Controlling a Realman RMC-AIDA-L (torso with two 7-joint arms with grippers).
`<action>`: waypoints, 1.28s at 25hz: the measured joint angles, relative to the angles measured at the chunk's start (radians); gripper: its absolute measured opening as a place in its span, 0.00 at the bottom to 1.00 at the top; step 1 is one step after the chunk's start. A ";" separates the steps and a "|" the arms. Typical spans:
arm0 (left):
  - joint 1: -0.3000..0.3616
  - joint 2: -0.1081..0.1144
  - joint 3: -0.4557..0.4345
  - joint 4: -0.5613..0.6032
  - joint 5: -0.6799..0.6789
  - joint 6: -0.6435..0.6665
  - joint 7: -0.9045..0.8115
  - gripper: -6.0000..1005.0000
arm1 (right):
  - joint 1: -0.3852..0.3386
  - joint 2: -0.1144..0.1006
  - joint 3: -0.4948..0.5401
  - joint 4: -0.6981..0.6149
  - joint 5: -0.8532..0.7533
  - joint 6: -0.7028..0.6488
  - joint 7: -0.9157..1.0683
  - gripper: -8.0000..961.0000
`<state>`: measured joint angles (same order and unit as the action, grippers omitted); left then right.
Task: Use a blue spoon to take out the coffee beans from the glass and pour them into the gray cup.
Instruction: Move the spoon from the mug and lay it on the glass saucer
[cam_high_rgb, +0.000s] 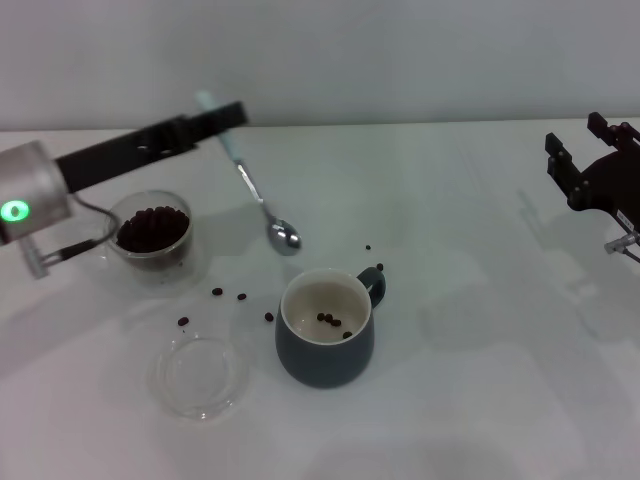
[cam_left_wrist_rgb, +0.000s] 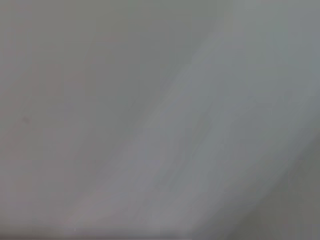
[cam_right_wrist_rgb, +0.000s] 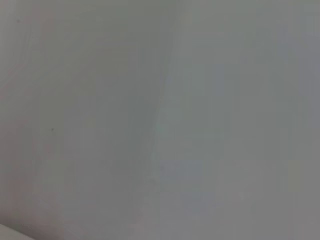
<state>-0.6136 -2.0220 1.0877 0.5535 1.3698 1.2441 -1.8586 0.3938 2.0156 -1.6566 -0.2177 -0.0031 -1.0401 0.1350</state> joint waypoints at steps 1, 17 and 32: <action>0.015 0.003 -0.023 0.000 -0.001 0.009 -0.011 0.13 | 0.000 0.000 0.000 0.000 0.000 0.000 0.000 0.59; 0.185 0.003 -0.099 -0.021 0.019 -0.008 0.116 0.13 | 0.005 0.000 -0.001 0.000 0.000 0.000 -0.009 0.59; 0.170 -0.037 -0.091 -0.064 0.128 -0.094 0.215 0.13 | 0.003 0.000 -0.004 0.000 0.000 0.000 -0.009 0.59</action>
<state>-0.4436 -2.0589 0.9967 0.4897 1.4982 1.1504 -1.6433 0.3972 2.0156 -1.6606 -0.2178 -0.0031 -1.0400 0.1258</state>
